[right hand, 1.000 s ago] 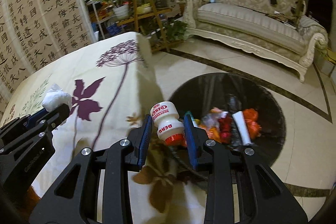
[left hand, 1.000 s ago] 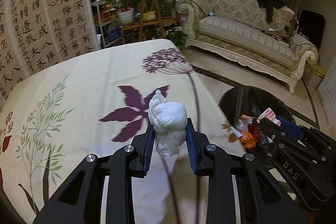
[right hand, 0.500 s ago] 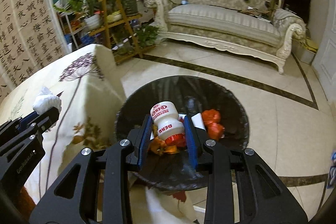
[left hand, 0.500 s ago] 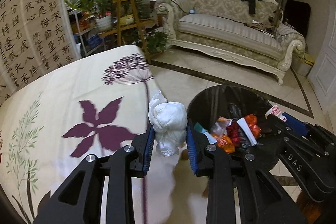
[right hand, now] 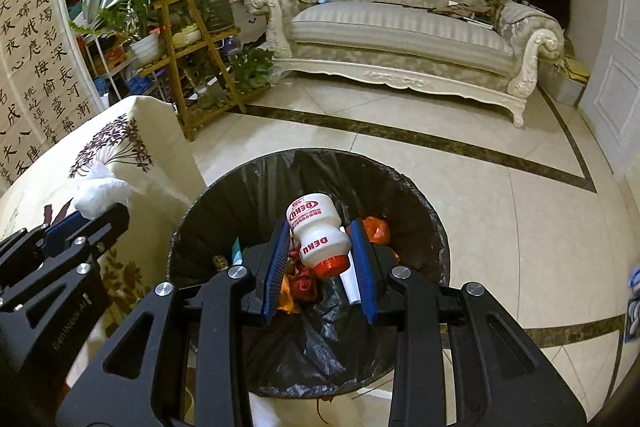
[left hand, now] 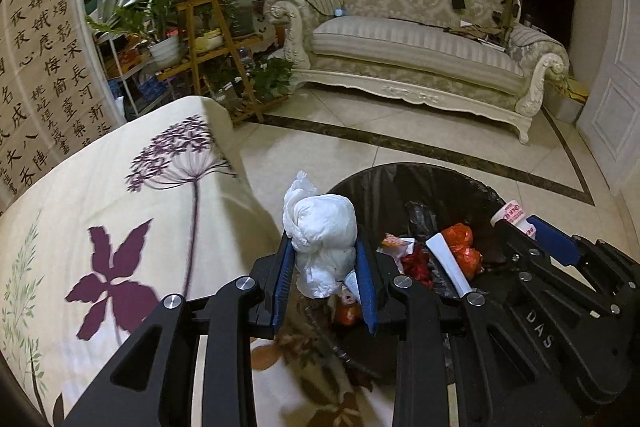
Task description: Collect trash
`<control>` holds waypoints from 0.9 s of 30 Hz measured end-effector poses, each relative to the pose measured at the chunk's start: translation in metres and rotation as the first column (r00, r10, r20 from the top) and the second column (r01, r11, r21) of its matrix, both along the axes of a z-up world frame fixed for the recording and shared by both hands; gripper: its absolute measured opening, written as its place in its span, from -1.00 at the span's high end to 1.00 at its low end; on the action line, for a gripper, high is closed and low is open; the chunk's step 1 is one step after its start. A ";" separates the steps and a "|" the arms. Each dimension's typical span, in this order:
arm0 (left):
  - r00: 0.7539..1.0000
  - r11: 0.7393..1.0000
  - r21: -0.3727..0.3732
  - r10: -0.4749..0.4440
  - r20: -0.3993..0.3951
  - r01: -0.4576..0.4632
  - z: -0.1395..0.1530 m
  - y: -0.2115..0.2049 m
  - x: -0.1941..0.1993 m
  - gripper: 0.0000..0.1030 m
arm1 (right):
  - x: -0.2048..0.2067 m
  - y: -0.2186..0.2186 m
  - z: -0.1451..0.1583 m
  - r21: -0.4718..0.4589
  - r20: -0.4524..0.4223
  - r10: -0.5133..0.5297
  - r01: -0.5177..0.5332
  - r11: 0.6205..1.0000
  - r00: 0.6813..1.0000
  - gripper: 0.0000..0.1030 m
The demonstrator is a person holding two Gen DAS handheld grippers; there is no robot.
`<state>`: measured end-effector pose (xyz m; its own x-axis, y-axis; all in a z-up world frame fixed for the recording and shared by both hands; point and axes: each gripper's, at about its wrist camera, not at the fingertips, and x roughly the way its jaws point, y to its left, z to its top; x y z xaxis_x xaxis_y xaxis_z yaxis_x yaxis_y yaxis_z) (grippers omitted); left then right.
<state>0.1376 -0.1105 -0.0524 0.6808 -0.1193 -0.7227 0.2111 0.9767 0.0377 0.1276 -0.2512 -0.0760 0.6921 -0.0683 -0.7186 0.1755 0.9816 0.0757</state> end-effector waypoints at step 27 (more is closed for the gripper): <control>0.997 0.998 0.001 0.062 0.037 -0.062 0.014 0.016 -0.022 -0.53 | -0.029 -0.003 0.020 -0.014 0.057 -0.049 0.049 0.999 0.997 -0.22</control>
